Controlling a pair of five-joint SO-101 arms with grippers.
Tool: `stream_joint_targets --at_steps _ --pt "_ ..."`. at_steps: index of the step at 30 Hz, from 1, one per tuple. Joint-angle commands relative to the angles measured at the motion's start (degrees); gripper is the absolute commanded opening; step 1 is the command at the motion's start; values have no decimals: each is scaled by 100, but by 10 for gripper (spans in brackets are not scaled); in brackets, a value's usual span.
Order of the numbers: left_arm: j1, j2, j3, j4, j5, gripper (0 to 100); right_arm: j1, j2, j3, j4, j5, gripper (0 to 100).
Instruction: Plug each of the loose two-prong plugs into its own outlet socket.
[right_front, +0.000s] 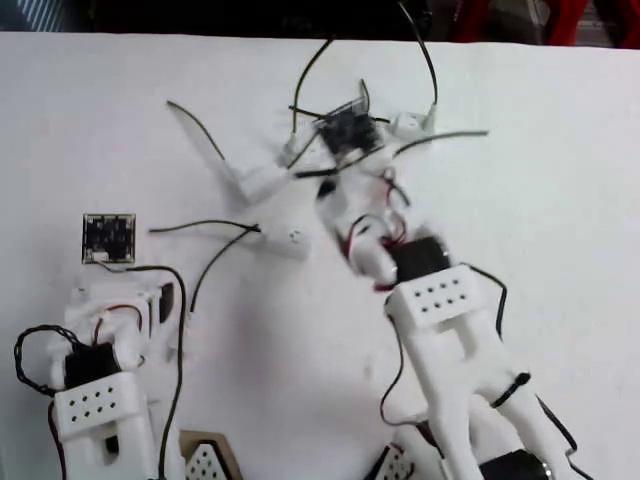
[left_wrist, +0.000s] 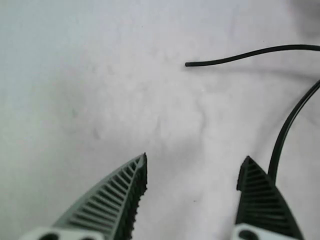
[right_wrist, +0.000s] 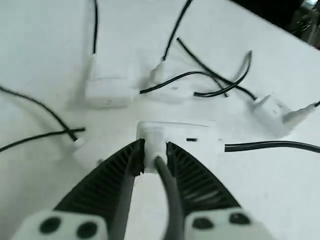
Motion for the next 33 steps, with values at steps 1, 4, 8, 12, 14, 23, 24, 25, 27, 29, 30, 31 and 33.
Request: stream_joint_targets --at_steps 1,4,8,12,14,23,24,25,27,29,30,31,33 --pt "-31 -48 -26 -132 -35 288 338 593 -440 -866 44 18" --pt "-31 -48 -26 -132 -35 289 479 1464 -853 -1218 -264 21" --pt "-31 -48 -26 -132 -35 289 532 2167 -1793 -611 -1055 117" --pt "-31 -48 -26 -132 -35 290 374 2070 -2523 637 -1336 169" --pt "-31 -48 -26 -132 -35 290 286 1842 -2681 1077 -1336 160" --pt "-75 -66 -44 -132 -9 290 -1165 699 -1626 1991 -1327 111" --pt "-145 -66 -70 -123 18 290 -1332 699 -1424 1859 -1336 122" --pt "-259 -66 -88 -132 18 290 -1508 699 -1187 1666 -1336 135" --pt "-479 -75 -193 -105 105 288 -1807 699 -686 1147 -1336 166" --pt "-716 -75 -290 -97 457 290 -2088 699 -273 629 -1354 193" --pt "-840 -75 -308 -97 633 290 -2229 699 -105 400 -1477 204" --pt "-919 -75 -334 -123 765 290 -2360 708 0 242 -1705 210" --pt "-1042 -75 -431 -97 870 290 -2563 743 53 127 -2242 207"
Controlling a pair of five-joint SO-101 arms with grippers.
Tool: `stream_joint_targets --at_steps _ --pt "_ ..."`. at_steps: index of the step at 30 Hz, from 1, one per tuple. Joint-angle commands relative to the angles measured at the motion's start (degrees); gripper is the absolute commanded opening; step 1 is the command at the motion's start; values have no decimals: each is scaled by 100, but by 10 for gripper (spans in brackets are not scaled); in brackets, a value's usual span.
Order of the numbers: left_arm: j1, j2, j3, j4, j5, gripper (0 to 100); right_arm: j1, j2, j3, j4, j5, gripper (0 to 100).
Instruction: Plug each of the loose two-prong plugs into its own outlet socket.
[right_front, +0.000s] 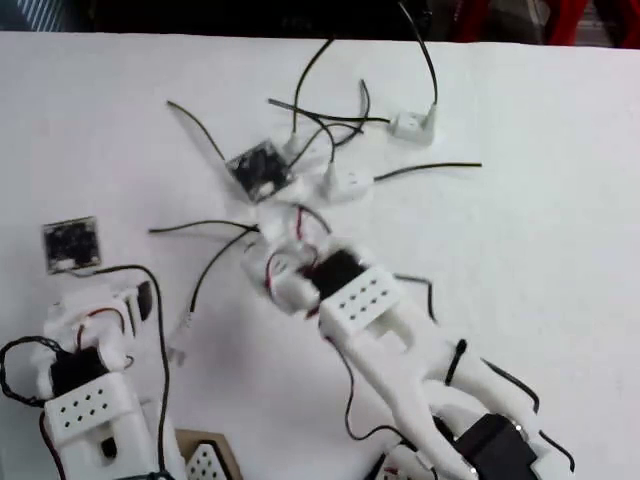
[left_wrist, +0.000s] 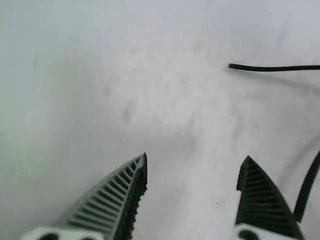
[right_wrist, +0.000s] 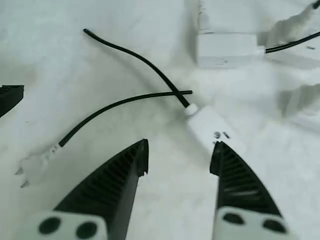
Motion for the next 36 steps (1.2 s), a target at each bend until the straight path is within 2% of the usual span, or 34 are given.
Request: stream_joint_targets --at_steps 1,6,13,18,30,36 --pt "-330 -75 -422 -97 316 289 -391 -127 0 -347 -791 208" --pt "-374 -75 -422 -97 316 287 -787 892 -659 -347 -1635 209" --pt "-374 -75 -422 -97 316 286 -831 2484 -1978 -312 -2426 208" --pt "-374 -75 -413 -97 316 286 -831 3196 -2646 -303 -2673 208" --pt "-356 -75 -413 -97 299 286 -884 4400 -3464 -277 -2673 208" --pt "-356 -75 -404 -97 290 286 -971 4901 -4035 576 -2673 199"
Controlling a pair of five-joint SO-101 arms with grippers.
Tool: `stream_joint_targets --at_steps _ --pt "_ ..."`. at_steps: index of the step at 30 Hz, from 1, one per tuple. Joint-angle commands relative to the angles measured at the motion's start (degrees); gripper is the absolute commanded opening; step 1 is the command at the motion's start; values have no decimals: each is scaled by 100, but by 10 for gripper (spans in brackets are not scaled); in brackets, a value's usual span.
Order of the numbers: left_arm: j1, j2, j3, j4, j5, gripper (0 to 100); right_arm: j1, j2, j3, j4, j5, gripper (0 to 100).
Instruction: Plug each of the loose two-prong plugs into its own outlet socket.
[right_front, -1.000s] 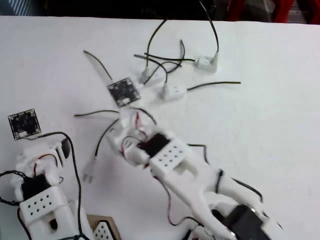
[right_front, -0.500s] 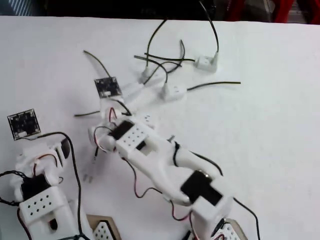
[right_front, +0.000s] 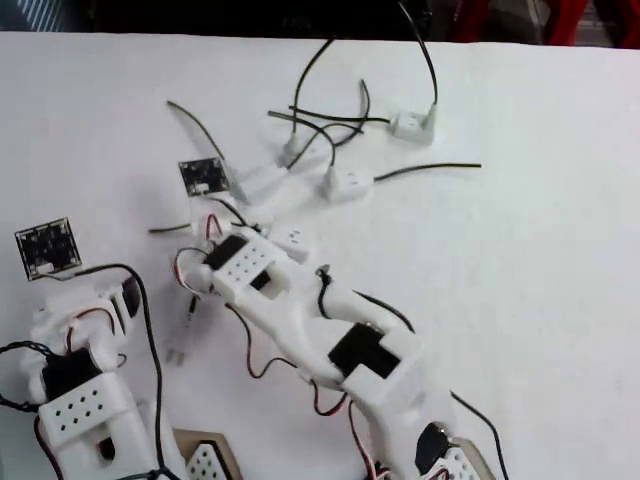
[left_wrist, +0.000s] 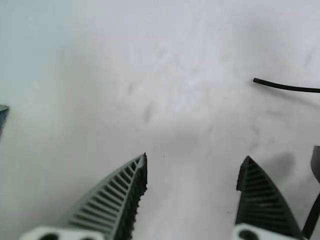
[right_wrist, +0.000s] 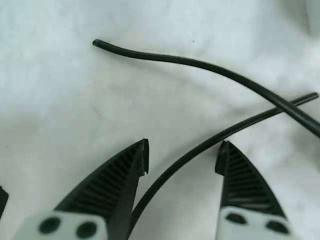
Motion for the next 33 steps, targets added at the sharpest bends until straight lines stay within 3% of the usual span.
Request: stream_joint_targets --at_steps 1,7,13,18,24,33 --pt "-22 -75 -290 -88 18 286 -101 189 -448 549 -44 181" --pt "-4 -75 -237 -114 9 286 -75 251 -756 1051 9 12" --pt "-4 -75 -220 -123 9 286 -31 -268 -712 1525 44 18" --pt "75 -75 -211 -123 9 286 66 -892 -712 2070 932 18" --pt "180 -75 -211 -97 0 286 444 -1903 -712 3029 1451 18" --pt "180 -75 -202 -97 0 286 1420 -3292 -554 3793 2453 17"
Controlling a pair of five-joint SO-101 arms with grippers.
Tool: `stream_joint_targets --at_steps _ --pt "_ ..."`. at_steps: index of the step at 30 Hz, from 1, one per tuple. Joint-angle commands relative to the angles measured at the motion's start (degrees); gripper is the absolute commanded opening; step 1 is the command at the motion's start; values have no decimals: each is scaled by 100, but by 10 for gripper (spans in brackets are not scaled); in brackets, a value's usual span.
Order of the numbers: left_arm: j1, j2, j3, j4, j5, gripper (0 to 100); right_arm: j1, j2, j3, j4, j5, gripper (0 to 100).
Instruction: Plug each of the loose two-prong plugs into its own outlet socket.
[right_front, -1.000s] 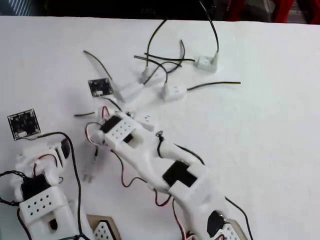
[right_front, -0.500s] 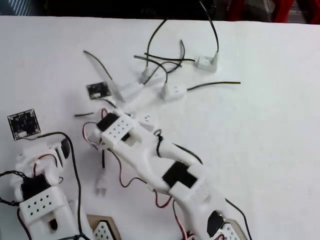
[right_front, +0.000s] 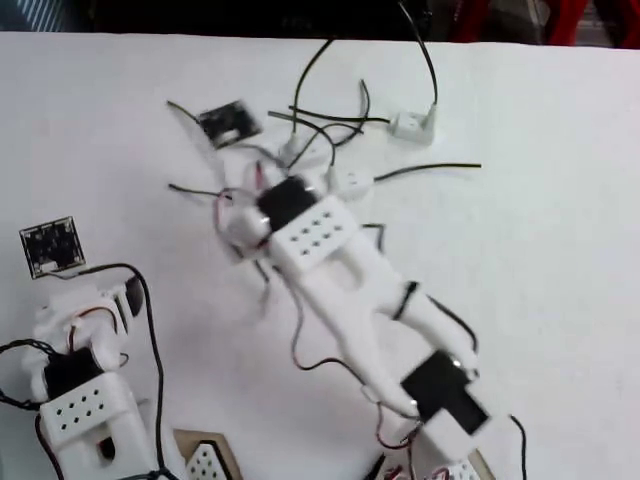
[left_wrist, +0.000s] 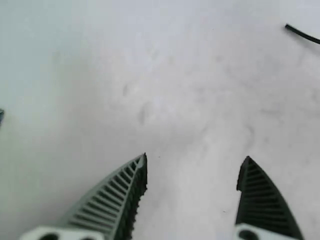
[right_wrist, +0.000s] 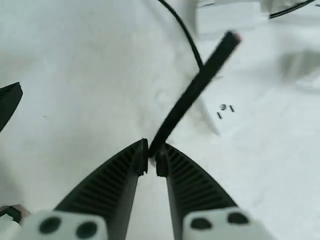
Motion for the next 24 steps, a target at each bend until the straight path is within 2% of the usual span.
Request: stream_joint_targets --at_steps 1,7,10,16,21,24 --pt "75 -75 -202 -97 0 286 462 -637 158 84 448 17" --pt "75 -75 -202 -97 0 286 1095 -778 1108 -875 1723 17" --pt "75 -75 -202 -97 0 286 1288 -787 1512 -1358 2075 17" --pt "75 -75 -202 -97 0 286 919 -769 1653 -1956 2066 29" --pt "75 -75 -202 -97 0 286 760 -796 1618 -2290 2066 159" --pt "75 -75 -202 -97 0 286 936 -857 1565 -2281 2066 184"
